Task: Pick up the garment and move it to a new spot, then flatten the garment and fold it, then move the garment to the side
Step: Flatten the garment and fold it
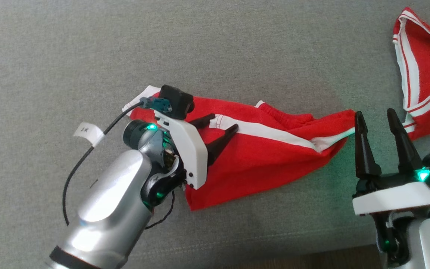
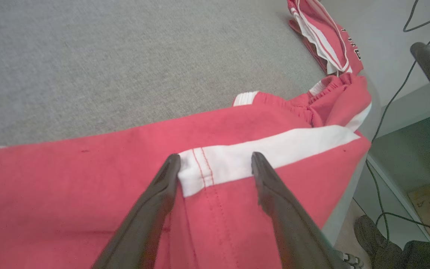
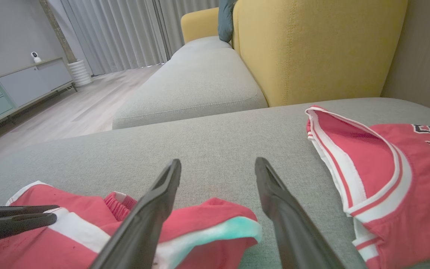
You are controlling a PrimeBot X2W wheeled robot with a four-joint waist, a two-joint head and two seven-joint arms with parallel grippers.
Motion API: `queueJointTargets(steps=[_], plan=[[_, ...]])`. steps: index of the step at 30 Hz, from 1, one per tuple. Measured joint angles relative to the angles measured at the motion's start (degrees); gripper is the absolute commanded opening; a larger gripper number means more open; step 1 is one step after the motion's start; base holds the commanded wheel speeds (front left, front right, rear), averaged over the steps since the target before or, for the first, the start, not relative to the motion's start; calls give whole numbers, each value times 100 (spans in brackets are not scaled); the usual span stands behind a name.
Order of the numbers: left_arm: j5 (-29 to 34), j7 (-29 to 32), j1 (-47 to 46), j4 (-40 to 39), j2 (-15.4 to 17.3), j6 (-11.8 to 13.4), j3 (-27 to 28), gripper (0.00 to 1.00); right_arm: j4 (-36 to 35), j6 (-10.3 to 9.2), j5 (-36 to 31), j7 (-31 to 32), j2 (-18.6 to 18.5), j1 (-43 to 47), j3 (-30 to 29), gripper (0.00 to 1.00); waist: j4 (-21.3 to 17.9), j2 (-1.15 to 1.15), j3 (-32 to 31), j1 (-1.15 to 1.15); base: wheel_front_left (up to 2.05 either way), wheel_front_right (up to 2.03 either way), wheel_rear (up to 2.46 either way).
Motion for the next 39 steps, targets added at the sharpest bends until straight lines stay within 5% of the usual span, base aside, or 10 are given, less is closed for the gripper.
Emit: queueJointTargets(steps=[7, 8, 10, 11, 20, 29, 39], plan=[[-80, 75, -37, 185, 108, 1, -44, 97, 65, 0, 63, -7, 0, 0, 1, 100, -21, 0, 1, 0, 0, 0, 0], [-80, 74, -40, 194, 108, 1, -44, 81, 68, 0, 64, -8, 0, -1, 2, 100, -23, 0, 0, 0, 0, 0, 0], [-81, 51, -53, 196, 107, 1, -65, 34, 92, 0, 63, -8, 0, -1, 3, 100, -25, 0, -1, 0, 0, 0, 0], [-82, 38, -71, 196, 108, 1, -81, 0, 105, 0, 64, -8, 0, -1, 7, 100, -25, 0, -1, 0, 0, 0, 0], [-174, -191, -115, 165, 172, 0, -219, 0, 164, 0, -116, 207, -21, -1, -220, 100, -68, 0, -78, 0, 0, 0, 0], [-167, -390, -76, -12, 309, 8, -281, 0, 311, 0, -145, 1376, -918, 297, -210, 100, 73, 0, -80, 0, 0, 0, 0], [-119, -493, -76, -113, 309, 32, -319, 0, 720, 0, 14, 1514, -1181, -122, 179, 100, 202, 0, 15, 0, 0, 0, 0]])
